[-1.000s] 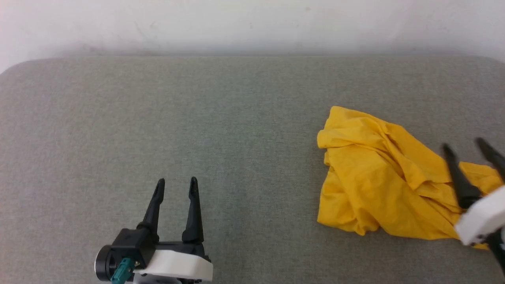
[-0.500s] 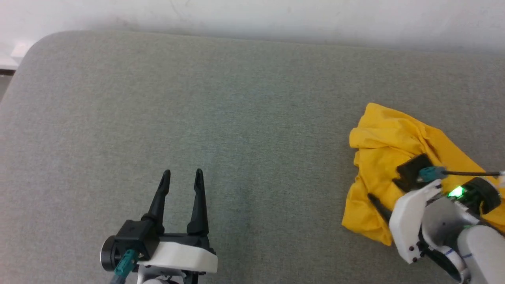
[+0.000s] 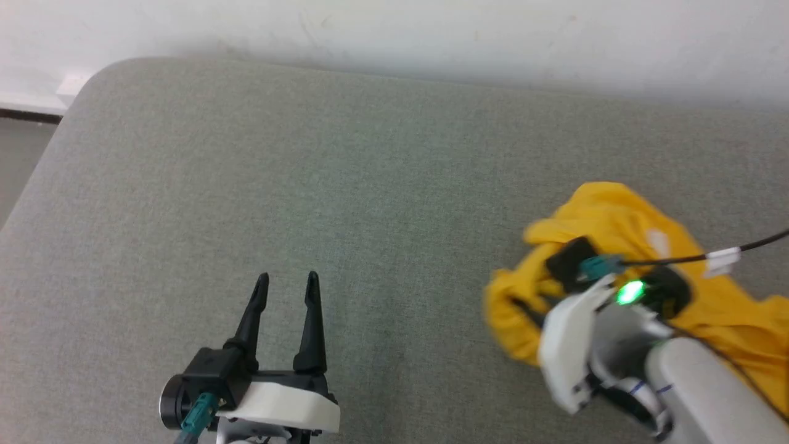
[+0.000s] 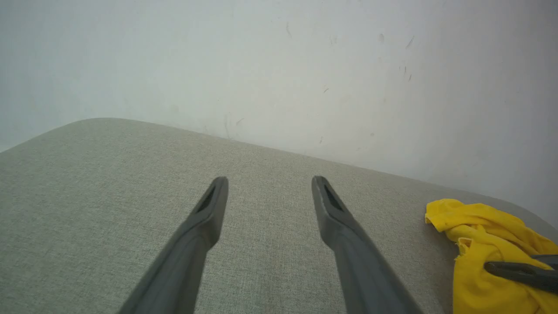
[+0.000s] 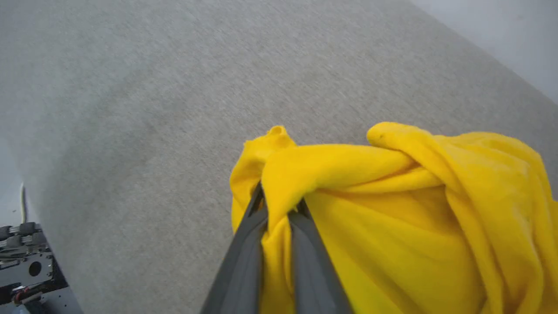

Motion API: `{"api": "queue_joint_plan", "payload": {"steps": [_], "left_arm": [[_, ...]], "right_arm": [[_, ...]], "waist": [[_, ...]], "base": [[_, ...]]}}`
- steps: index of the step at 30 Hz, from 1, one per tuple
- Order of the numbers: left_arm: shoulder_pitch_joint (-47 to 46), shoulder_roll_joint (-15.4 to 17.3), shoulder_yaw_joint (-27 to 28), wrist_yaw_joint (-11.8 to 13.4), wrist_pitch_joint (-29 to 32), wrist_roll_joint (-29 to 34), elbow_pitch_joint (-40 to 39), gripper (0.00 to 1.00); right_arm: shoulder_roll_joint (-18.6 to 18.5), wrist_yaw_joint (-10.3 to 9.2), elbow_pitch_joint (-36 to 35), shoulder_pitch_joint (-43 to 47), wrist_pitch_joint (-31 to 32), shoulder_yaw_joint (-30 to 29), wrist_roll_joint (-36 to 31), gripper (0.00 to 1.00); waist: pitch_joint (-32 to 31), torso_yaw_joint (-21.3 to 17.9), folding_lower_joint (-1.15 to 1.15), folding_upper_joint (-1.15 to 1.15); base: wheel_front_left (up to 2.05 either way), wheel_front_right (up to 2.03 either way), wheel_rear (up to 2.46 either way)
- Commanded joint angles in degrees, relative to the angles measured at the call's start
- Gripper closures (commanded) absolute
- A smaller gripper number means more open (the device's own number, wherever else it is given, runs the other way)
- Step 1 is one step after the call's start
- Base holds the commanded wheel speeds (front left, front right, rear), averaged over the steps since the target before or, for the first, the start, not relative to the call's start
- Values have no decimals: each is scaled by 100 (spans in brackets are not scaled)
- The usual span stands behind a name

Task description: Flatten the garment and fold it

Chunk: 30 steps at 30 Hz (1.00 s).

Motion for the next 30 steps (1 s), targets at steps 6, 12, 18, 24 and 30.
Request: {"api": "queue_joint_plan", "payload": {"steps": [6,12,18,24,30], "left_arm": [[80,-29,77,-69,-28,6,-9,0],[68,-32,135,-104,-28,35,-36,0],[65,-45,115,-105,-28,-16,-3,0],[50,-51,104,-109,-28,-31,43,0],[43,-55,85,-111,-28,-18,20,0]], "right_arm": [[201,-4,-969,43,231,1079,1198,100],[-559,-4,-1476,217,958,2120,2016,100],[-900,-4,-1464,151,604,2091,2111,0],[-649,-4,-1663,-154,-142,1431,2081,0],[-796,-4,-1527,-282,-322,711,1523,0]], "waist": [[-121,-171,0,0],[-29,-157,0,0],[42,-142,0,0],[-10,-157,0,0],[7,-118,0,0]], "base": [[0,0,0],[0,0,0],[0,0,0],[0,0,0],[0,0,0]]}}
